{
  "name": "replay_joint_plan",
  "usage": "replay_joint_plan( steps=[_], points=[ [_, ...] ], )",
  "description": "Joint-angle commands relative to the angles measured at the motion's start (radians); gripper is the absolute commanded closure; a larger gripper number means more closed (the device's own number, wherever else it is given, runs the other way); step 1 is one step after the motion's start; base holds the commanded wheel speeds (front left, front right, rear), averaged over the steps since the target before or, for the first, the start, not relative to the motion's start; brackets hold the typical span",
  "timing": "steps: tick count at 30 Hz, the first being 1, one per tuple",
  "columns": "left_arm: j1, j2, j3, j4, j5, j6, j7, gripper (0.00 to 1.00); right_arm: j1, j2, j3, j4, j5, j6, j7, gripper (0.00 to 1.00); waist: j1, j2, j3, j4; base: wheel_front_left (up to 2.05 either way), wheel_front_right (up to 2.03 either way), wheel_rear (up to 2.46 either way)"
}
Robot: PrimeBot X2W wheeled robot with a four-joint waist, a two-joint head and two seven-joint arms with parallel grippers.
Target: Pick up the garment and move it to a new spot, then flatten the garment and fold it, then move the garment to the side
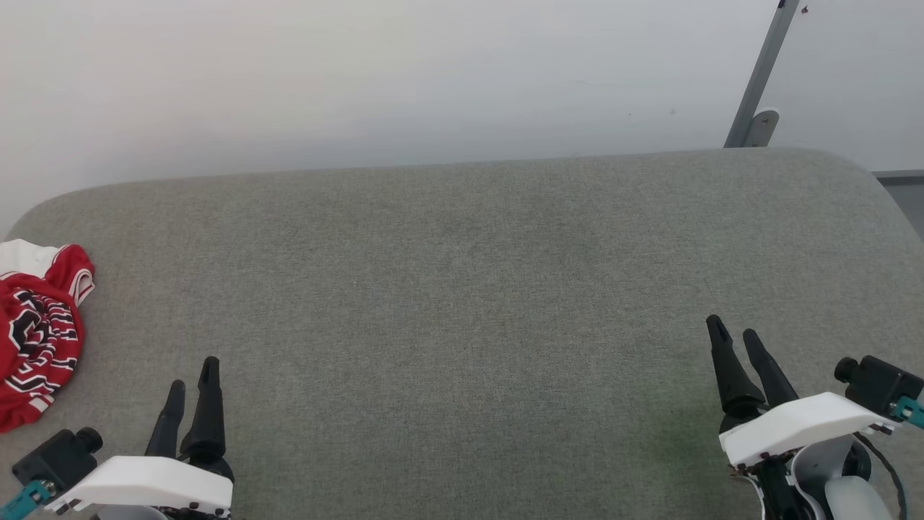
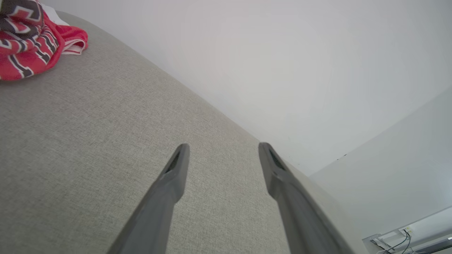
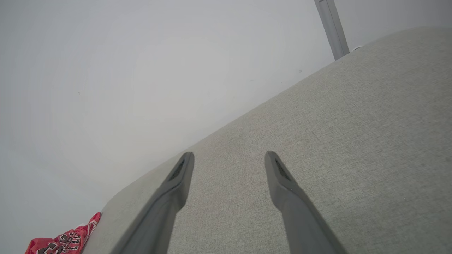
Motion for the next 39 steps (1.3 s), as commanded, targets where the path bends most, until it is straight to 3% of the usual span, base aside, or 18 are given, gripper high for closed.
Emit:
replay_joint_plan(
  steps=[1, 39],
  points=[
    [-0.005, 0.011, -0.001, -0.015, 0.021, -0.004, -0.01, 0.0, -0.025, -0.006, 0.003, -0.015, -0.018, 0.0, -0.007, 0.0, 0.0, 0.0, 0.0, 0.0, 0.0, 0.0, 0.0],
    [0.047, 0.053, -0.015, -0.048, 0.324, -0.017, -0.102, 0.0, -0.025, -0.015, 0.019, -0.051, -0.357, 0.0, -0.068, 0.0, 0.0, 0.0, -0.014, -0.003, 0.0, 0.0, 0.0]
  ],
)
